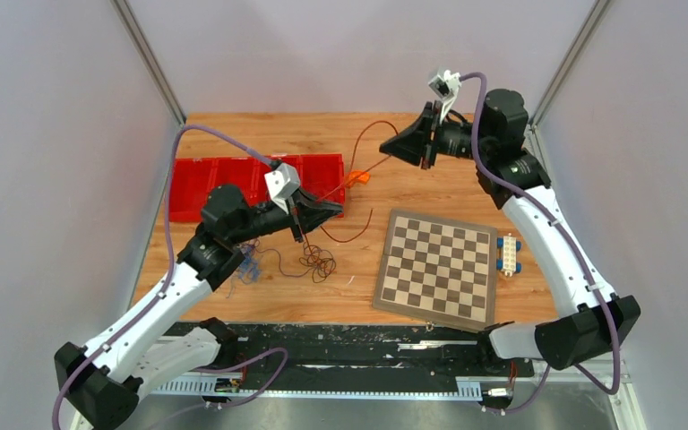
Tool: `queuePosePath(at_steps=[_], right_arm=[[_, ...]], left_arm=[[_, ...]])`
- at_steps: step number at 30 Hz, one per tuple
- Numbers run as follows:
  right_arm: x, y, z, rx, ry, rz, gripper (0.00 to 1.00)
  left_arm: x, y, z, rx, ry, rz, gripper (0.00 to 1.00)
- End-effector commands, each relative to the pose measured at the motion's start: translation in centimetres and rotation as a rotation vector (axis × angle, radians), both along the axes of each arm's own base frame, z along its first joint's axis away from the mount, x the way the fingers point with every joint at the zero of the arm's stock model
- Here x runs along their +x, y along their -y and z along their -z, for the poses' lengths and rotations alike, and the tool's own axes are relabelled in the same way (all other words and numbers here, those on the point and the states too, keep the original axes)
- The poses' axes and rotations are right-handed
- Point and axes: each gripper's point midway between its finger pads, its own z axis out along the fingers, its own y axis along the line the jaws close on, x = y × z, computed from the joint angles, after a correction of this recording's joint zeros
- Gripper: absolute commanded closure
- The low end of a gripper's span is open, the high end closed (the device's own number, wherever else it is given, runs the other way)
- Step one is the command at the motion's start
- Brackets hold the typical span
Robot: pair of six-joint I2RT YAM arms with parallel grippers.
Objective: Untangle the cables
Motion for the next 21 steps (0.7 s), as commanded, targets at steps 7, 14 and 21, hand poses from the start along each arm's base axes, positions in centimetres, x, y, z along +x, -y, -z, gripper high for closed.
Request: queuePosePath(at_steps=[7,14,21], right_arm=[[-3.9,1.5,12.1,-0.095,-0.139,-0.045,1.00],[-8.5,-1.8,10.1,-0.184,0.029,-0.206,0.62],[-1.7,2.6,4.3,-0.330,0.358,0.130,0.01]], left_arm=[[1.7,-2.1,-8.2,-0.102,-0.031,-0.116,1.00],[3.6,-1.1,-8.5,-0.070,-0.128,-0.083,1.00],[3.8,-1.7,-5.7,-0.016,-0.232,-0.112,1.00]])
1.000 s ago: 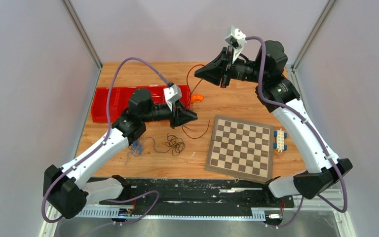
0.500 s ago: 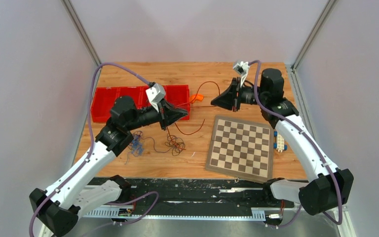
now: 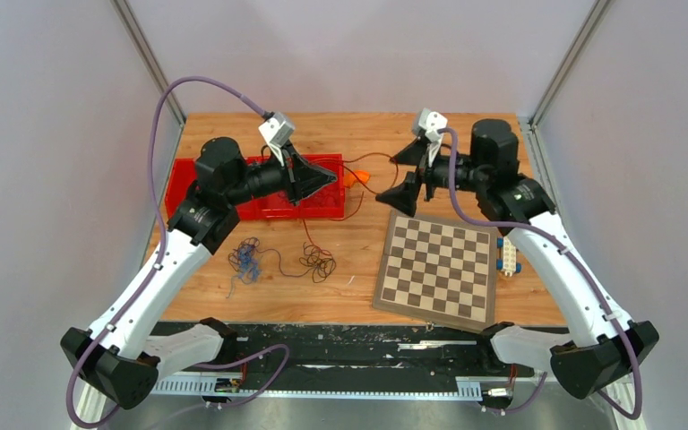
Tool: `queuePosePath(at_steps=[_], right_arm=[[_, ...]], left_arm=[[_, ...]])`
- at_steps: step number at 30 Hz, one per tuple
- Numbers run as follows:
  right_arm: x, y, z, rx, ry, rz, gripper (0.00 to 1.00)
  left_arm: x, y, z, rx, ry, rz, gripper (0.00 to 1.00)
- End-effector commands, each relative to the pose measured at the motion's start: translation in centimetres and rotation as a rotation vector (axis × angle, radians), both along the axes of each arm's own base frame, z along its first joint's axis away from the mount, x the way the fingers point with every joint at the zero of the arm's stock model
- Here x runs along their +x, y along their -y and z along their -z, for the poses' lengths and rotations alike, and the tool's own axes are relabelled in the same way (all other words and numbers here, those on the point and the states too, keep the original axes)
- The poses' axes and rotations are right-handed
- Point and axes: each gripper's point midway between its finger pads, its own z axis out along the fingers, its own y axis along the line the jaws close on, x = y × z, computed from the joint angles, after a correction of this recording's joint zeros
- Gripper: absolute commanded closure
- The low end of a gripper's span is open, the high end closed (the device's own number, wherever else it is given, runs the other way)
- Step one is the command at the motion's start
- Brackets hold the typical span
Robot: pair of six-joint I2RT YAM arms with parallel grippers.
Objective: Untangle the cables
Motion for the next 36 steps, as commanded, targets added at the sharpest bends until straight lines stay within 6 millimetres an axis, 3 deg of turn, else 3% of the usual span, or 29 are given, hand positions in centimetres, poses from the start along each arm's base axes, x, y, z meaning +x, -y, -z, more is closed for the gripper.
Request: queuePosePath(at_steps=[1,6,11,16,22,28,36], right_arm=[[3.8,2.8,-5.5,-0.082,0.332,0.178,0.00],[3.4,0.8,-10.0,0.008,0.408,0.101,0.00],[2.3,-3.9,-10.8,0.063,0.441,-0.051,0.00],[1.6,-7.3,-8.0,0.061,0.380,-0.182,0.00],[0.2,-8.0,-3.4,0.036,0.244,-0.260,0.00],[-2.7,-8.5,-2.8,0.062,0.155,-0.302,0.00],[-0.3,-10.1,-2.1,0.117,0.055,-0.022,0.00]], left_arm=[[-0.4,-0.3,0.3,-0.002,-0.069,-0.004,1.00],[0.4,0.0,0.9,0.012,-0.131,-0.022,1.00],[0.0,1.0,1.2,-0.002,-0.190,0.050,1.00],[-1.2,1.8,0.2,-0.037,-0.210,0.140,1.00],[-1.8,1.8,-1.4,-0.067,-0.187,0.166,1.00],[-1.0,1.5,-1.8,-0.113,-0.217,0.139,1.00],[1.4,0.9,-3.0,-0.287,-0.273,-0.004,1.00]])
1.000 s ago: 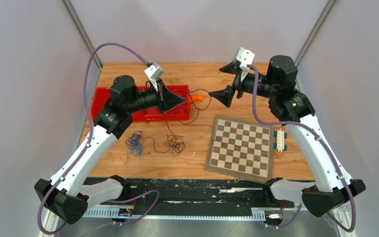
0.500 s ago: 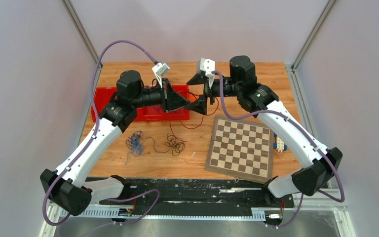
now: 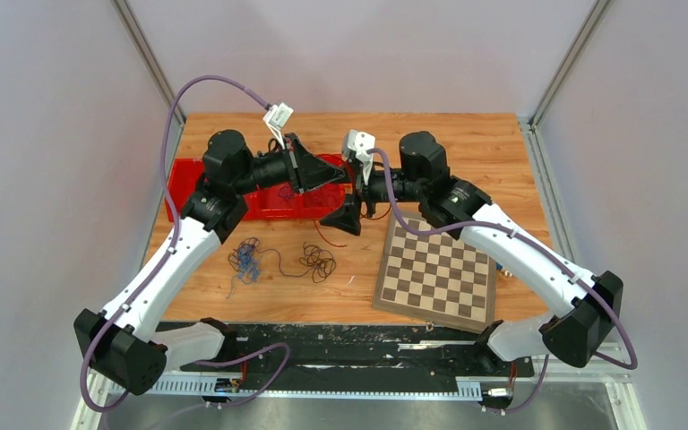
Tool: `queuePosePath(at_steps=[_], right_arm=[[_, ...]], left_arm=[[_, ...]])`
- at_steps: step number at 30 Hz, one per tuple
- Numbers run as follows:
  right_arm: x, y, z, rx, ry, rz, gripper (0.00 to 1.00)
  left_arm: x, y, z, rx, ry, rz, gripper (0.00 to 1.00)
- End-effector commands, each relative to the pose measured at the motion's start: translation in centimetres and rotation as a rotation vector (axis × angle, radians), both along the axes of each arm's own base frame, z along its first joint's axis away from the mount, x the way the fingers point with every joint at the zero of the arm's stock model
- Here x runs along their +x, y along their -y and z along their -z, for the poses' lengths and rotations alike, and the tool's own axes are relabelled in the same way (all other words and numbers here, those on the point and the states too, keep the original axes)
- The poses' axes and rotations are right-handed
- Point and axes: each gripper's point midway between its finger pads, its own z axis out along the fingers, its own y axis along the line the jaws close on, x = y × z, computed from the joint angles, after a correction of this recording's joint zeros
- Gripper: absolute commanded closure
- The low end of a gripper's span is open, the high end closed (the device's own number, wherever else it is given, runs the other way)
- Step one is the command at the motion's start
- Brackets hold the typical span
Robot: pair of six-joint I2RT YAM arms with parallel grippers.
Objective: Untangle the cables
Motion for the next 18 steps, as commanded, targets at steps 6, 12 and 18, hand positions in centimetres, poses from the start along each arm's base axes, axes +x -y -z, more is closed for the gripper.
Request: queuePosePath(at_steps=[6,12,18], right_arm=[[3.1,-1.0,-3.0,0.178,-0.061,0.258,0.00],[2.8,-2.1,-1.4,0.151,-0.057,0.300,0.00],[4.0,-1.8,-0.3,0.109,0.016,0.358,0.09]], left_arm=[[2.5,-1.1,-4.0,-0.214,-0.047,-0.194,1.00],[3.6,-1.6,-4.9,-0.265,-0.099,-0.251,1.00],[3.8,-1.5,-4.7,-0.287,-0.142,-0.248,1.00]])
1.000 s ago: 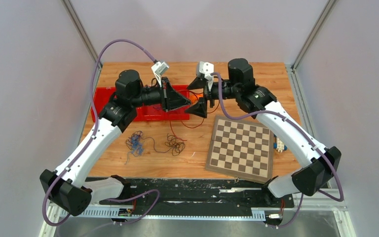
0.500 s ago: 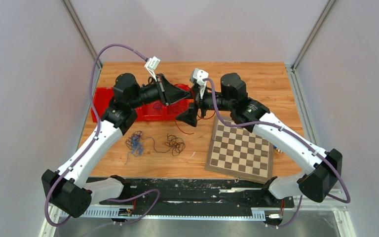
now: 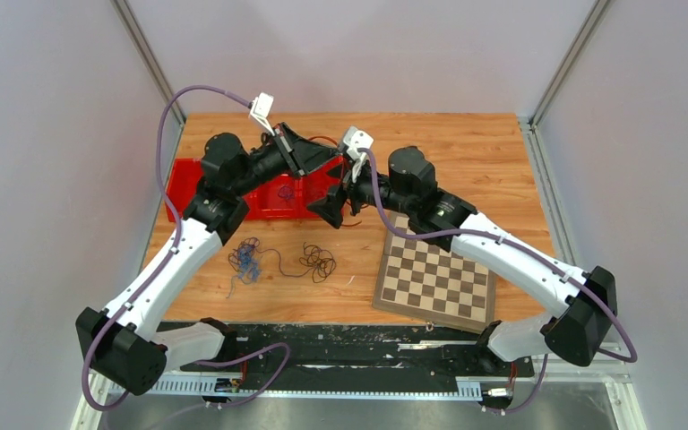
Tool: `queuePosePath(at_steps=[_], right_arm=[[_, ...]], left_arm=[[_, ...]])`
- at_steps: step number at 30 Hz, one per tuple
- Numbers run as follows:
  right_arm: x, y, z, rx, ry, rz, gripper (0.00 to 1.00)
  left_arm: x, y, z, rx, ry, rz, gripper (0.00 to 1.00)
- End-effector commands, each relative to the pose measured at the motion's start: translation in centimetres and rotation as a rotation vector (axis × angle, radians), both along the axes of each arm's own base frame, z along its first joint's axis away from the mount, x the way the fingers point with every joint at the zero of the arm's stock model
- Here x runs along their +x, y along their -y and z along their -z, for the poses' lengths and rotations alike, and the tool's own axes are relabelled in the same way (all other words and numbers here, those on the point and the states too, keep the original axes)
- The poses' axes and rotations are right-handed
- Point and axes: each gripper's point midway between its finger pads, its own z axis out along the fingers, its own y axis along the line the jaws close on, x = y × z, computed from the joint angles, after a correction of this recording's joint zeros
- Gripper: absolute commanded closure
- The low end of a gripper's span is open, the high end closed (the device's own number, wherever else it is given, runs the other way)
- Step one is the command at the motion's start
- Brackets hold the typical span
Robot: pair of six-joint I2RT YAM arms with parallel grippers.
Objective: Untangle the cables
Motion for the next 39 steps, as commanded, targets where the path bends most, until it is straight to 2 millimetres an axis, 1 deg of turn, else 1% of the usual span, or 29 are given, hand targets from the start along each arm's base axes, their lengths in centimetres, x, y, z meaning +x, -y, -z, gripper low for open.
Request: queuePosePath(at_steps=[1,2,3,4,7,8,9,10,11,12,13,14,15,16,17,18,19,20,21,22,23,24,26,29,31,34,36,39], right_arm=[[1.9,0.3,-0.5,-0.010,0.092,0.104,0.15],[2.5,0.5,-0.2,-0.027,0.110,0.130,0.25],[3.1,0.6,-0.7,-0.022,0.146,0.153,0.36],[3.4,0.9,-0.8,-0.033,0.174,0.166,0.49],[3.3,1.1,-1.3,-0.042,0.218,0.161,0.80],[3.2,1.2,-1.5,-0.043,0.233,0.150,0.91],[3.0,1.2,-1.7,-0.045,0.247,0.142,0.99],[2.9,1.3,-1.9,-0.044,0.256,0.131,1.00],[2.8,1.5,-2.1,-0.042,0.260,0.116,1.00],[2.6,1.8,-2.1,-0.038,0.252,0.095,1.00],[2.6,2.2,-2.4,-0.026,0.247,0.077,1.00],[2.7,2.8,-1.7,-0.042,0.218,0.065,1.00],[2.6,3.3,-1.5,-0.044,0.203,0.046,1.00],[2.4,3.8,-1.3,-0.041,0.185,0.019,1.00],[2.2,4.3,-1.1,-0.036,0.163,-0.005,1.00],[1.5,4.5,-1.0,-0.020,0.139,-0.065,1.00],[1.0,4.7,-1.0,-0.005,0.110,-0.108,1.00],[0.5,5.0,-1.1,0.013,0.074,-0.148,1.00],[-0.2,4.9,-1.4,0.028,0.060,-0.208,1.00],[-1.3,4.7,-1.9,0.048,0.029,-0.270,1.00],[-2.1,4.4,-2.5,0.066,0.003,-0.325,1.00],[-2.8,4.1,-3.1,0.087,-0.035,-0.367,1.00],[-3.9,3.7,-4.8,0.147,-0.077,-0.434,1.00],[-4.6,3.4,-6.1,0.204,-0.137,-0.466,1.00],[-4.9,3.2,-6.4,0.230,-0.178,-0.481,1.00],[-5.4,2.7,-6.2,0.252,-0.226,-0.513,1.00],[-5.8,2.2,-6.0,0.251,-0.237,-0.531,1.00],[-6.6,1.4,-5.6,0.246,-0.244,-0.557,1.00]], left_arm=[[0.1,-0.5,-3.0,-0.083,0.036,-0.024,1.00],[0.0,-0.5,-3.2,-0.088,0.035,-0.021,1.00],[0.0,-0.5,-3.3,-0.088,0.034,-0.021,1.00],[-0.1,-0.5,-3.3,-0.084,0.035,-0.021,1.00],[-0.1,-0.6,-3.0,-0.060,0.029,-0.026,1.00],[-0.1,-0.7,-2.6,-0.039,0.026,-0.029,1.00],[-0.1,-0.8,-2.3,-0.028,0.026,-0.034,0.99],[-0.2,-0.9,-1.9,-0.002,0.034,-0.037,0.95],[-0.5,-1.0,-1.9,0.012,0.045,-0.026,0.82],[-0.9,-1.3,-1.8,0.038,0.074,-0.020,0.72],[-1.5,-1.6,-1.8,0.054,0.098,0.009,0.50],[-2.2,-2.1,-2.0,0.081,0.142,0.019,0.39],[-2.7,-2.8,-1.8,0.116,0.189,0.045,0.19],[-3.7,-3.5,-2.2,0.130,0.223,0.060,0.10],[-4.1,-4.4,-2.2,0.163,0.284,0.079,0.02],[-5.1,-5.1,-2.3,0.179,0.319,0.085,0.01],[-5.1,-6.1,-1.8,0.216,0.354,0.071,0.00],[-5.6,-7.1,-1.8,0.234,0.372,0.044,0.00],[-5.6,-7.4,-0.8,0.255,0.383,0.038,0.00],[-6.3,-7.5,-0.9,0.255,0.410,0.043,0.00],[-6.2,-7.5,-0.4,0.241,0.418,0.049,0.00],[-6.9,-7.2,-0.5,0.219,0.440,0.082,0.00],[-7.0,-6.5,-0.5,0.130,0.412,0.112,0.00],[-6.5,-5.2,-0.9,0.032,0.359,0.143,0.00],[-6.4,-4.1,-1.3,-0.005,0.336,0.152,0.00],[-6.2,-2.4,-2.0,-0.062,0.308,0.153,0.00],[-6.0,-1.5,-2.6,-0.099,0.297,0.159,0.00],[-5.0,-0.8,-3.4,-0.135,0.267,0.153,0.00]])
